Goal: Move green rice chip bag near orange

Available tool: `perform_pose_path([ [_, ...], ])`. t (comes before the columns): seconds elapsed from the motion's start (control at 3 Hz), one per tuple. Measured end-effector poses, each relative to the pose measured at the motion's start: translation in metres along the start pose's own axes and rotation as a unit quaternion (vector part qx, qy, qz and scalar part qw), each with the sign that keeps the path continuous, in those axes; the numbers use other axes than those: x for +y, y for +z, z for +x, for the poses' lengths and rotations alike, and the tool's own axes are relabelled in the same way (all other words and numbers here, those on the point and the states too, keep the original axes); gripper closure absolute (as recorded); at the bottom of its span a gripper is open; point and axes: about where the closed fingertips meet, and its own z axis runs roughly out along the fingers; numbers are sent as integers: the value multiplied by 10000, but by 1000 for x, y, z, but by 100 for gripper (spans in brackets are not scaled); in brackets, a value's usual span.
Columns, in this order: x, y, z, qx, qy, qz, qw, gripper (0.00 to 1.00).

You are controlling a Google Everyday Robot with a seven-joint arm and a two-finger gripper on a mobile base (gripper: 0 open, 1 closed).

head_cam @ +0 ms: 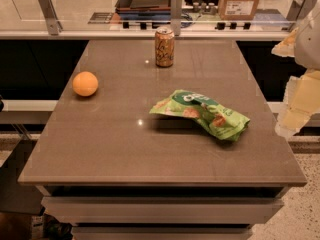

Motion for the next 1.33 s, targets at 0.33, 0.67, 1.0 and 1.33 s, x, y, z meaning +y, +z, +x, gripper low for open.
perform_pose_path([
  [0.33, 0, 0, 0, 0, 0, 1, 10000, 0],
  [0.67, 0, 2, -13, -10, 249, -58, 9997, 0],
  [1.0, 1, 22, -21, -118, 880, -200, 9958, 0],
  [1.33, 5, 54, -23, -516, 1571, -408, 9854, 0],
])
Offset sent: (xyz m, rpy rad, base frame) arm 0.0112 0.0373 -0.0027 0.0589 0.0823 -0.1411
